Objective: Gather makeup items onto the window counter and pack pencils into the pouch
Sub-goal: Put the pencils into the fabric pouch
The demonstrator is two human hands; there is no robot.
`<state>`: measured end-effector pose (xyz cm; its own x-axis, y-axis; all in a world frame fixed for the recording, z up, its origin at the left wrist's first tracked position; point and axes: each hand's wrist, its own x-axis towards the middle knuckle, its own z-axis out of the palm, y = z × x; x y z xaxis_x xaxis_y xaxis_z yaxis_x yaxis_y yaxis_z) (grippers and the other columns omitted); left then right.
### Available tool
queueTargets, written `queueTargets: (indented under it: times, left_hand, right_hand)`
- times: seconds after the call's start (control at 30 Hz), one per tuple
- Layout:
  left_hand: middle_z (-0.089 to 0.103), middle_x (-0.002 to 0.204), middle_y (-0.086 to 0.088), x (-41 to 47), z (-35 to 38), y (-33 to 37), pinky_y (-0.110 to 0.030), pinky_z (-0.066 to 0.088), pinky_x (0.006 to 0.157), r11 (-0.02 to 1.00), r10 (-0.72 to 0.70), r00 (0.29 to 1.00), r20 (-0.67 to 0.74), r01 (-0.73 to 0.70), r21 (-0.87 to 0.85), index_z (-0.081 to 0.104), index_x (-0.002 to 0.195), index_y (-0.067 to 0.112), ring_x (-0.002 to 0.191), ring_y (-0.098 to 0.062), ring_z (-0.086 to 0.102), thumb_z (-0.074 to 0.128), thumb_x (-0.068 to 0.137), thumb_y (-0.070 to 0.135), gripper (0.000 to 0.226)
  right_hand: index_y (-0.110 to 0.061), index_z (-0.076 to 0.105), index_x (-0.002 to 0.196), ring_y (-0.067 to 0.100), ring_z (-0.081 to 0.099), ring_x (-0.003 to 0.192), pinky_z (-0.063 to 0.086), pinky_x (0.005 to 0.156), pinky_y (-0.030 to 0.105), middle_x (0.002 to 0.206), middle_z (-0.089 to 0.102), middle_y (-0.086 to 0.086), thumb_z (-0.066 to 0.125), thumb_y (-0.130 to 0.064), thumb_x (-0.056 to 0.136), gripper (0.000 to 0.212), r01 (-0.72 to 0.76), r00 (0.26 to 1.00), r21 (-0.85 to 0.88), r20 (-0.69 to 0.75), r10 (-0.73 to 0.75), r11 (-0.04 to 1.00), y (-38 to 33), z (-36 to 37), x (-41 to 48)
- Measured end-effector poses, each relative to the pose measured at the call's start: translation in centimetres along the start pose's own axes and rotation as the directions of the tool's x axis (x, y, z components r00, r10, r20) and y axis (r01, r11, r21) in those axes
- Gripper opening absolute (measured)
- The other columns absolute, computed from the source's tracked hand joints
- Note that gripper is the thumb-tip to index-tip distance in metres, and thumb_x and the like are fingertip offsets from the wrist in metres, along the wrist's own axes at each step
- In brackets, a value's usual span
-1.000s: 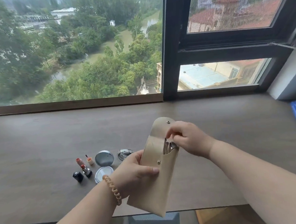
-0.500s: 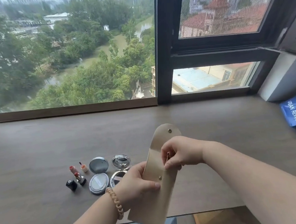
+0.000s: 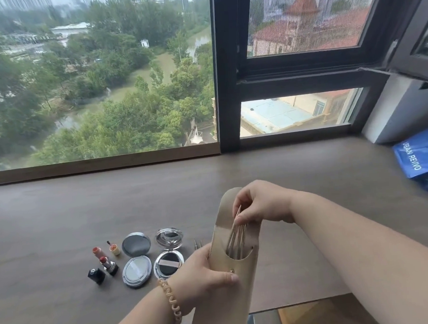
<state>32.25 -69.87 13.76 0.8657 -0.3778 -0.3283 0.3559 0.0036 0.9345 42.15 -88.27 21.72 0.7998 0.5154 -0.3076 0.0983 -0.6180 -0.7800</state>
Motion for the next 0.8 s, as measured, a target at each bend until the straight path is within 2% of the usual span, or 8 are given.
queueTargets:
  times: [0.1, 0.23, 0.33, 0.43, 0.5, 0.6, 0.7, 0.8]
  left_hand:
    - [0.071, 0.107, -0.015, 0.0, 0.2, -0.1, -0.04, 0.053, 0.082, 1.0, -0.007, 1.0, 0.015, 0.007, -0.005, 0.064, 0.111, 0.008, 0.094, -0.025, 0.067, 0.084, 0.058, 0.01, 0.057]
    - [0.073, 0.1, -0.012, 0.2, 0.7, 0.1, -0.038, 0.055, 0.078, 1.0, -0.011, 1.0, 0.023, 0.011, -0.01, 0.065, 0.107, 0.01, 0.089, -0.023, 0.068, 0.079, 0.063, 0.002, 0.047]
    - [0.074, 0.095, -0.013, 0.3, 1.0, 0.2, -0.04, 0.057, 0.078, 0.999, -0.024, 1.0, 0.005, 0.024, -0.049, 0.067, 0.101, 0.011, 0.084, -0.025, 0.069, 0.079, 0.062, 0.002, 0.042]
    - [0.073, 0.097, -0.016, 0.7, 0.8, 0.0, -0.043, 0.057, 0.08, 0.996, -0.026, 0.999, -0.045, 0.022, -0.081, 0.068, 0.099, 0.01, 0.085, -0.027, 0.069, 0.078, 0.061, 0.002, 0.04]
    - [0.072, 0.096, -0.018, 1.0, 0.7, -0.3, -0.043, 0.057, 0.079, 0.993, -0.036, 0.995, -0.093, 0.025, -0.116, 0.067, 0.099, 0.008, 0.083, -0.029, 0.069, 0.077, 0.062, 0.001, 0.039]
    - [0.072, 0.093, -0.018, 1.8, 0.6, -1.2, -0.041, 0.058, 0.073, 0.987, -0.062, 0.981, -0.181, 0.034, -0.158, 0.065, 0.102, 0.006, 0.08, -0.029, 0.069, 0.073, 0.064, -0.001, 0.04]
    - [0.073, 0.097, -0.019, 3.0, 0.8, -2.2, -0.046, 0.057, 0.078, 0.988, -0.094, 0.966, -0.239, 0.061, -0.142, 0.065, 0.104, 0.005, 0.086, -0.031, 0.07, 0.072, 0.063, 0.001, 0.042]
    - [0.076, 0.086, -0.002, 4.5, 0.8, -3.6, -0.044, 0.057, 0.083, 0.989, -0.089, 0.942, -0.324, 0.122, 0.083, 0.068, 0.088, 0.018, 0.081, -0.018, 0.071, 0.077, 0.062, 0.009, 0.029]
  right_hand:
    - [-0.014, 0.07, 0.073, 0.004, 0.054, 0.051, 0.045, 0.051, 0.019, 0.067, 0.064, 0.001, 0.074, -0.006, 0.076, 0.01, -0.048, 0.999, 0.078, -0.002, 0.048, 0.996, 0.3, -0.9, 0.0]
    - [-0.011, 0.071, 0.08, 0.006, 0.055, 0.055, 0.045, 0.052, 0.021, 0.07, 0.061, 0.002, 0.077, -0.008, 0.074, 0.009, -0.052, 0.997, 0.122, -0.05, 0.058, 0.991, 0.9, -0.8, 0.3]
    - [-0.01, 0.068, 0.096, 0.01, 0.054, 0.06, 0.046, 0.052, 0.018, 0.073, 0.056, 0.001, 0.082, -0.015, 0.069, 0.03, -0.065, 0.973, 0.217, -0.201, 0.11, 0.974, 1.5, -0.3, 0.2]
    - [-0.022, 0.063, 0.1, 0.012, 0.054, 0.07, 0.044, 0.059, 0.022, 0.078, 0.054, -0.003, 0.085, -0.034, 0.063, 0.045, -0.118, 0.836, 0.213, -0.505, 0.213, 0.97, 3.0, 0.8, 0.0]
    - [-0.024, 0.059, 0.103, 0.014, 0.056, 0.076, 0.045, 0.06, 0.026, 0.088, 0.056, -0.003, 0.078, -0.044, 0.068, 0.045, -0.19, 0.756, 0.279, -0.57, 0.322, 0.941, 4.2, 2.4, -0.3]
    - [-0.017, 0.06, 0.105, 0.016, 0.06, 0.081, 0.049, 0.071, 0.027, 0.098, 0.063, 0.0, 0.069, -0.049, 0.076, 0.045, -0.308, 0.792, 0.445, -0.369, 0.486, 0.841, 6.2, 5.4, -0.6]
    - [-0.011, 0.061, 0.105, 0.013, 0.057, 0.061, 0.041, 0.047, 0.013, 0.09, 0.068, 0.008, 0.071, -0.034, 0.079, 0.036, -0.409, 0.847, 0.498, -0.104, 0.521, 0.764, 7.3, 8.0, -1.5]
    - [-0.007, 0.06, 0.107, 0.014, 0.059, 0.056, 0.04, 0.042, 0.012, 0.079, 0.066, 0.01, 0.071, -0.006, 0.078, 0.031, -0.382, 0.852, 0.507, -0.132, 0.507, 0.773, 8.8, 9.8, -1.2]
